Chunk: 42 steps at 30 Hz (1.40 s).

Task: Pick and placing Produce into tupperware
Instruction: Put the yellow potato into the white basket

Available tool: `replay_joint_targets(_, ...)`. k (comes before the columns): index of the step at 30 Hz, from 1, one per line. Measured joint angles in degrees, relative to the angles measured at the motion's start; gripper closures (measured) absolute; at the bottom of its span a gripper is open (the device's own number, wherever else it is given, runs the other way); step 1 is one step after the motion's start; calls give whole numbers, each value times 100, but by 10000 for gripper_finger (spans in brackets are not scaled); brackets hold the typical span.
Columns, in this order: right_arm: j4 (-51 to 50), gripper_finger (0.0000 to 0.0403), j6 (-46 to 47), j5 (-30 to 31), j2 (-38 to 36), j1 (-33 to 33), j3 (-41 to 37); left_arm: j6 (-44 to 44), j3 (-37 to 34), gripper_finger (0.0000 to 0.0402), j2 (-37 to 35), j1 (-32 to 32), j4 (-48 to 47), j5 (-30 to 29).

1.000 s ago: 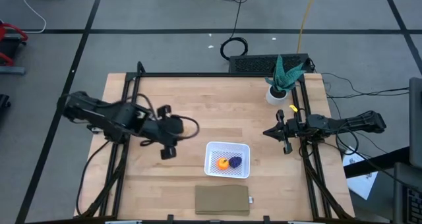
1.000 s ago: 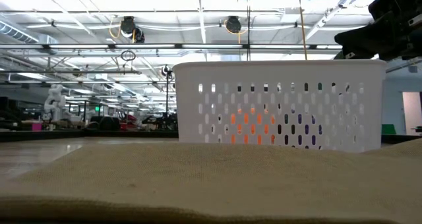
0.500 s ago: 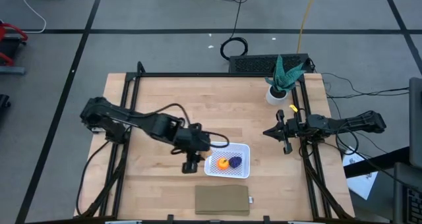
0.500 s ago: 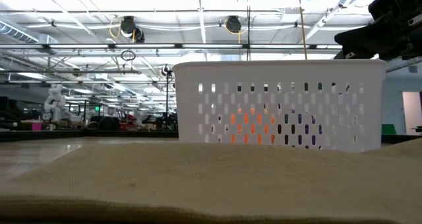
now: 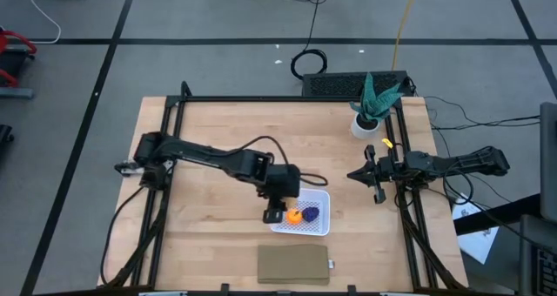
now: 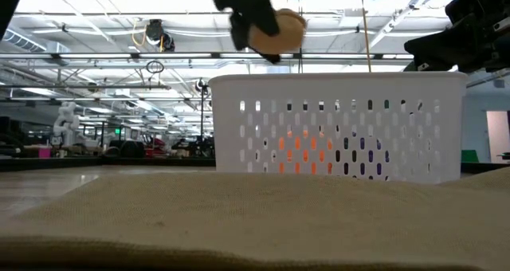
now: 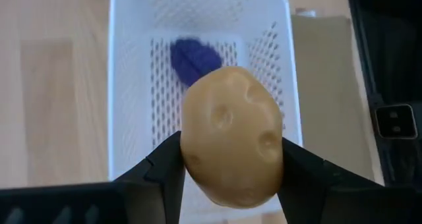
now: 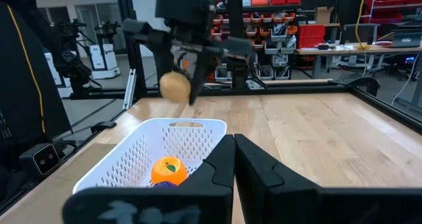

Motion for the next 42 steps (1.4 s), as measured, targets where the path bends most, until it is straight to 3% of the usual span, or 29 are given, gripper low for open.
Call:
replay_joint_targets(5, -31, 403, 0, 0, 0, 2, 0, 317, 8, 223, 298, -26, 348, 308)
replay_joint_targets(16, -35, 403, 0, -1, 0, 2, 2, 460, 8, 222, 792, -229, 629, 378)
replay_joint_targets(42, -35, 403, 19, -4, 2, 1, -1, 910, 10, 222, 855, -438, 735, 183)
